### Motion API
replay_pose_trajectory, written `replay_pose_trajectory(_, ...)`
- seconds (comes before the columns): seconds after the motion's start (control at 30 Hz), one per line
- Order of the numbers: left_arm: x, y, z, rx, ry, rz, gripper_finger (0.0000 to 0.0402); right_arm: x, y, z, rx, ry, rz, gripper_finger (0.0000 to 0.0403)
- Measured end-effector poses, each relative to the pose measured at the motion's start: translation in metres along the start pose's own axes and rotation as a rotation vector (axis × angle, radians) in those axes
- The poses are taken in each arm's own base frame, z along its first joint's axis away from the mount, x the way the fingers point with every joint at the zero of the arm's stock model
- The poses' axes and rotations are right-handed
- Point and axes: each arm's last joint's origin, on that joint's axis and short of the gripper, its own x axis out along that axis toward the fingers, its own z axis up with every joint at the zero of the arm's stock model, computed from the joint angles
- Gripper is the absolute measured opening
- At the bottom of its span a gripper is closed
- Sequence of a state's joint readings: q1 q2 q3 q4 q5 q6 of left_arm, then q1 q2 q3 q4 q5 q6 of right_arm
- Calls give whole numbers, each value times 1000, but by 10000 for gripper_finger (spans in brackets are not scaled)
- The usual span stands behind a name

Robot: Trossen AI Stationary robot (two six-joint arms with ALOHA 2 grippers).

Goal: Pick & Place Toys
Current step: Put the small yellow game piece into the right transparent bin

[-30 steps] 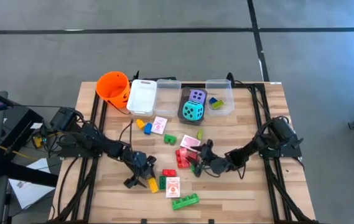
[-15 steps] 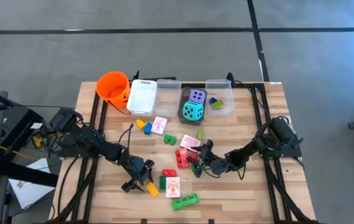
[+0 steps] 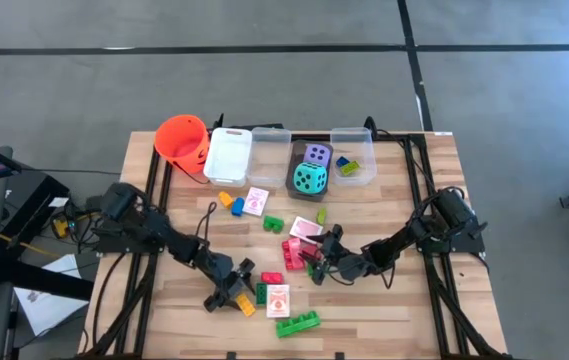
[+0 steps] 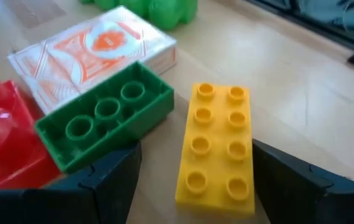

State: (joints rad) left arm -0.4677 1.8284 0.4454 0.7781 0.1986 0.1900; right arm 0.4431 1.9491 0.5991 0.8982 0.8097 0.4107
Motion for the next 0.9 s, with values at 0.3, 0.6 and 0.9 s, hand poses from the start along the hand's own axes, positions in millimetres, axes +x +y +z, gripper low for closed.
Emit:
replay_pose_trajectory(0.3,11,-1,-4,-113,-95,12,280,0,0,0,0,0,-1,276)
replay_pose_trajectory(0.6,18,-10,-11,-102,-72,8,277,0,0,0,0,0,0,276)
replay_pose_trajectory(0.9,18,-10,-14,-85,-41,21,230,0,0,0,1,-1,0,276)
